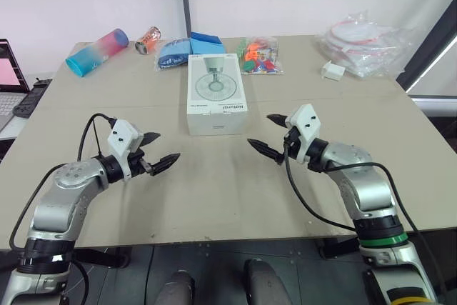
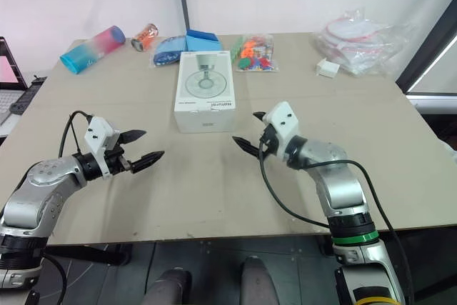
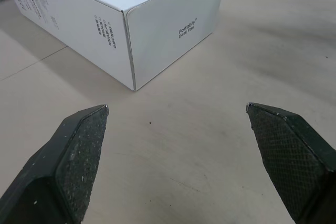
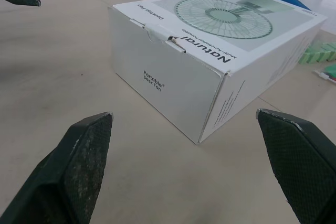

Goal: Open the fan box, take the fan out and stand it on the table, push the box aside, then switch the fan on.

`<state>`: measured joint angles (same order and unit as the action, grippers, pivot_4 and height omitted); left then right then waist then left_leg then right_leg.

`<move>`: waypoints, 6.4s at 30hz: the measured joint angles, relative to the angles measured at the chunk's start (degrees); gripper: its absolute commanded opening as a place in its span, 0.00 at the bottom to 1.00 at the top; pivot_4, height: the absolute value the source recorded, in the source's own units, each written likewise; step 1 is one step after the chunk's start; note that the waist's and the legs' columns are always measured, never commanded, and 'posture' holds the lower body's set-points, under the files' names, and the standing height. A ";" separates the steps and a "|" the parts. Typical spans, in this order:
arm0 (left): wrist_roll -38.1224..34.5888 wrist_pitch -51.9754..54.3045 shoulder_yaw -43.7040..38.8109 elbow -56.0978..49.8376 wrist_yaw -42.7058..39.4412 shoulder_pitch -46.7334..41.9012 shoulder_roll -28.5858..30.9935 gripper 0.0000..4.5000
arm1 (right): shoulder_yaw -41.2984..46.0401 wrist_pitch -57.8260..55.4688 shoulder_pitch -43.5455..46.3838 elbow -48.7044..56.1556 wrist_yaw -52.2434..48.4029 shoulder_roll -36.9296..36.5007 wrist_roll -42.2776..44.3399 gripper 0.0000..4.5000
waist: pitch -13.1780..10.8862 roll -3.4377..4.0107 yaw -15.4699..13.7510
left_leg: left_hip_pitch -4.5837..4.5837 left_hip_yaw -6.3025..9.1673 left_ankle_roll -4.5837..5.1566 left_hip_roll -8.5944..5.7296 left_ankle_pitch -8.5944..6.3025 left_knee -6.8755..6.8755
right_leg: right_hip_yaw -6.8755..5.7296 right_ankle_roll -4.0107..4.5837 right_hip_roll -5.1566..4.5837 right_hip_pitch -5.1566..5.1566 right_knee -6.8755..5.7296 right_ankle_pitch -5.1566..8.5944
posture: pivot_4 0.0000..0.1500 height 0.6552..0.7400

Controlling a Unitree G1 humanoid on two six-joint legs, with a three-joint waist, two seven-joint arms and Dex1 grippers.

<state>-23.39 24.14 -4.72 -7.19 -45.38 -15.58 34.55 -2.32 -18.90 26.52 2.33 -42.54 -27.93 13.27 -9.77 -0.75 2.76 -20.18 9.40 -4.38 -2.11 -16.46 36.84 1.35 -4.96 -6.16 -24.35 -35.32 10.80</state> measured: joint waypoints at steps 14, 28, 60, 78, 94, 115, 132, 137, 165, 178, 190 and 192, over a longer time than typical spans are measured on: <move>2.23 0.02 0.00 0.00 2.02 0.89 0.00 0.99 | -1.42 0.46 0.01 -0.15 -0.84 0.20 -0.20 1.00 | 0.00 0.00 -0.01 | 0.00 0.00 0.00 0.00 0.00 0.00 | 0.00 0.00 0.00 0.00 0.00 0.00 | 1.00 1.00; -2.32 3.71 -1.73 1.77 0.97 -6.46 -0.20 0.43 | -1.82 1.10 2.02 -0.23 0.28 0.85 -1.63 1.00 | 0.00 -0.01 -0.01 | -0.01 0.01 -0.06 0.00 0.03 0.05 | -0.01 -0.02 0.00 0.02 -0.01 -0.01 | 1.00 1.00; 18.27 -11.92 8.25 66.89 0.86 -51.94 -14.46 0.03 | -8.32 9.00 16.92 -17.94 10.98 11.70 -13.18 1.00 | 0.00 -0.02 1.11 | -0.16 0.06 -0.13 -0.06 0.07 0.43 | -0.07 -0.07 0.01 -0.02 -0.12 -0.04 | 1.00 1.00; 20.12 -13.18 7.41 68.08 1.07 -52.47 -14.88 0.03 | -9.05 15.46 22.04 -30.14 11.69 13.54 -17.61 1.00 | 0.01 -0.01 1.75 | -0.16 0.08 -0.13 -0.07 0.07 0.47 | -0.07 -0.09 0.01 -0.03 -0.23 -0.03 | 1.00 1.00; 22.15 -15.70 7.18 67.51 1.21 -51.48 -15.25 0.03 | -8.48 15.10 23.65 -31.98 11.91 15.37 -18.44 1.00 | 0.01 0.00 1.83 | -0.16 0.10 -0.13 -0.08 0.07 0.50 | -0.06 -0.09 0.01 -0.04 -0.29 -0.03 | 1.00 1.00; 23.42 -16.79 7.09 66.78 1.34 -50.67 -15.66 0.03 | -3.89 10.40 27.79 -35.96 19.80 15.65 -17.62 1.00 | 0.07 0.04 1.84 | -0.14 0.09 -0.12 -0.09 0.07 0.53 | -0.06 -0.09 0.00 -0.05 -0.37 -0.03 | 1.00 1.00; 23.58 -14.85 8.24 64.38 -3.00 -50.29 -13.62 0.03 | -5.78 0.27 13.99 -15.81 4.37 10.83 -10.41 1.00 | 0.07 0.05 1.89 | -0.14 0.09 -0.08 -0.10 0.04 0.55 | -0.06 -0.13 0.01 -0.04 -0.39 0.01 | 1.00 1.00; 23.59 -14.20 8.33 64.03 -3.38 -50.29 -13.38 0.03 | -7.91 0.36 10.08 -14.00 1.82 9.93 -10.54 1.00 | 0.07 0.05 1.88 | -0.14 0.09 -0.08 -0.10 0.04 0.55 | -0.07 -0.13 0.01 -0.05 -0.40 0.01 | 1.00 1.00; 24.57 -14.97 8.48 63.95 -3.97 -50.36 -12.94 0.03 | -8.93 6.30 7.76 -18.00 1.35 9.45 -10.44 1.00 | 0.08 0.04 1.76 | -0.11 0.08 -0.06 -0.10 0.03 0.58 | -0.06 -0.15 0.00 -0.02 -0.40 0.04 | 1.00 1.00; 24.69 -14.14 8.88 62.39 -5.60 -49.96 -11.44 0.03 | -6.42 4.47 5.33 -9.87 -9.07 10.29 1.42 1.00 | 0.07 0.04 1.84 | -0.12 0.09 -0.06 -0.10 0.03 0.58 | -0.06 -0.16 0.00 -0.02 -0.40 0.05 | 1.00 1.00; 25.50 -15.69 9.20 61.79 -9.03 -48.72 -8.17 0.03 | -2.12 0.30 9.02 -9.18 -5.84 14.37 7.77 1.00 | 0.08 0.05 1.89 | -0.11 0.10 -0.06 -0.10 0.03 0.59 | -0.06 -0.16 0.00 -0.05 -0.63 0.05 | 1.00 1.00; 25.28 -16.13 8.87 61.13 -8.89 -48.02 -7.94 0.03 | -2.08 1.15 10.99 -11.92 -3.91 15.63 6.83 1.00 | 0.08 0.05 1.90 | -0.10 0.10 -0.06 -0.10 0.03 0.57 | -0.06 -0.15 0.00 -0.05 -0.64 0.05 | 1.00 1.00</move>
<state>1.90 8.01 4.15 53.94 -54.27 -63.60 26.60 -4.40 -17.75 37.51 -9.58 -46.45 -12.30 20.10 -9.69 -0.70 4.66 -20.29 9.50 -4.44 -2.21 -16.43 37.41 1.29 -5.11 -6.16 -24.40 -35.97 10.85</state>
